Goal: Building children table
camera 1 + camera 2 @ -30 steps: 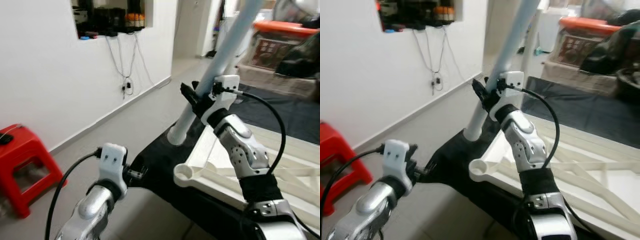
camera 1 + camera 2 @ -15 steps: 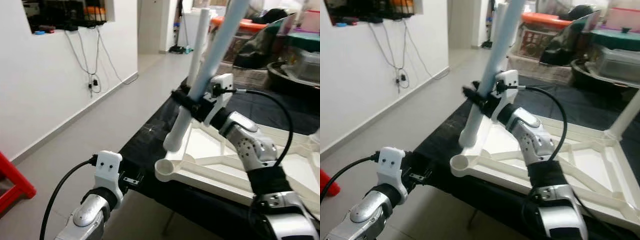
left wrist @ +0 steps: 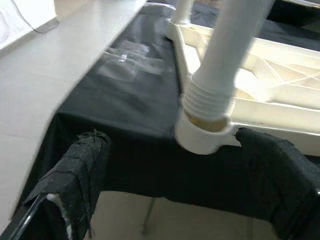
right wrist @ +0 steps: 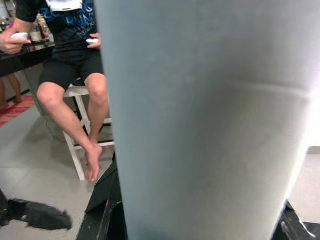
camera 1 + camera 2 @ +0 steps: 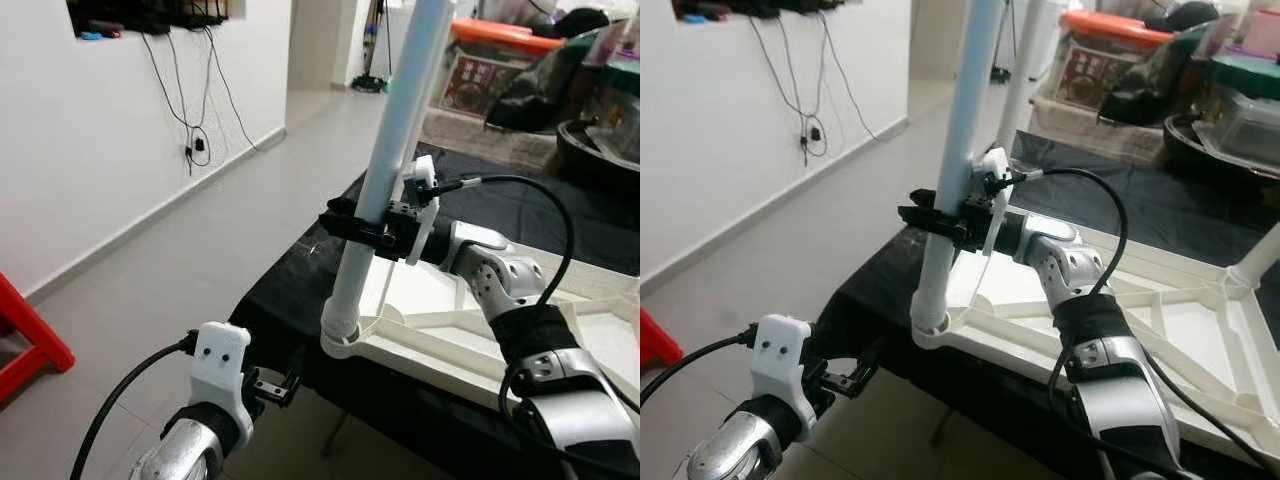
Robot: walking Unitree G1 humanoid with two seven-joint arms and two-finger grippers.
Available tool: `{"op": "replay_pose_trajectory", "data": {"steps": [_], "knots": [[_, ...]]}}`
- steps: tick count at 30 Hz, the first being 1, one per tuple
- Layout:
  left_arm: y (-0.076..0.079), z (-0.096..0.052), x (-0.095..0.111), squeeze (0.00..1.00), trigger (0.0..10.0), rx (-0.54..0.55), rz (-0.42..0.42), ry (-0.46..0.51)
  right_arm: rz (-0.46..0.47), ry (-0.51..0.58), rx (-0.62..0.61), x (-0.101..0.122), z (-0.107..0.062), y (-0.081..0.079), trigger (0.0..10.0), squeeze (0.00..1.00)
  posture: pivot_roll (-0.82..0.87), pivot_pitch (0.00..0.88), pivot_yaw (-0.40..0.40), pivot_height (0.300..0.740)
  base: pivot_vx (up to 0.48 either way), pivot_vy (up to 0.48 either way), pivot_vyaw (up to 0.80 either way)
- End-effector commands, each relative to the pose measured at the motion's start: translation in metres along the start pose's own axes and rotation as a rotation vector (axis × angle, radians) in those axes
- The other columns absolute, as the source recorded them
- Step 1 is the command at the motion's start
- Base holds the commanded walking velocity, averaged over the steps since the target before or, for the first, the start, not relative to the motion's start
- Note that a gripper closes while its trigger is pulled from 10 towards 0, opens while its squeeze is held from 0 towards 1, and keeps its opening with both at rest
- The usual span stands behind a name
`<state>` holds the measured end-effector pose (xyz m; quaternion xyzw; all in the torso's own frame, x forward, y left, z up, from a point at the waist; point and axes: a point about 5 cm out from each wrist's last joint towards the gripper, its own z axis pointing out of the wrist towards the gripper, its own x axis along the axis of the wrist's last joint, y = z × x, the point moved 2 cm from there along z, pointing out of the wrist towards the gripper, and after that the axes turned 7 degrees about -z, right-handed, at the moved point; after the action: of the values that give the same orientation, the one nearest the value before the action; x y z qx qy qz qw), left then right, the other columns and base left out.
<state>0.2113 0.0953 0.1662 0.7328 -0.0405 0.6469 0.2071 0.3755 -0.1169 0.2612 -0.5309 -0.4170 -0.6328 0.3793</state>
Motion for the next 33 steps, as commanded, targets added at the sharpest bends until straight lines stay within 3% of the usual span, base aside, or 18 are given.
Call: {"op": "replay_pose_trajectory", "data": {"steps": [1,7,13,33], "knots": [[0.007,-0.005,-0.001,0.00,10.0,-0.020,-0.008,-0.024,0.010,-0.025,-0.003,-0.004,-0.005,0.003,10.0,0.00,0.08,0.181,-0.097,0.740,0.000,0.000,0.00],[0.010,-0.010,-0.001,0.00,10.0,-0.022,-0.016,-0.038,0.012,-0.031,0.071,-0.003,-0.006,0.002,10.0,0.00,0.07,0.204,-0.084,0.740,0.000,0.000,0.00],[0.010,-0.013,-0.006,0.00,10.0,-0.010,-0.017,-0.070,0.020,-0.041,0.232,-0.009,-0.004,-0.009,10.0,0.00,0.08,0.208,-0.084,0.740,0.000,0.000,0.00],[0.011,-0.017,-0.010,0.00,10.0,-0.005,-0.021,-0.103,0.023,0.068,0.336,0.006,0.010,-0.017,10.0,0.00,0.08,0.209,-0.082,0.740,0.000,0.000,0.00]]}}
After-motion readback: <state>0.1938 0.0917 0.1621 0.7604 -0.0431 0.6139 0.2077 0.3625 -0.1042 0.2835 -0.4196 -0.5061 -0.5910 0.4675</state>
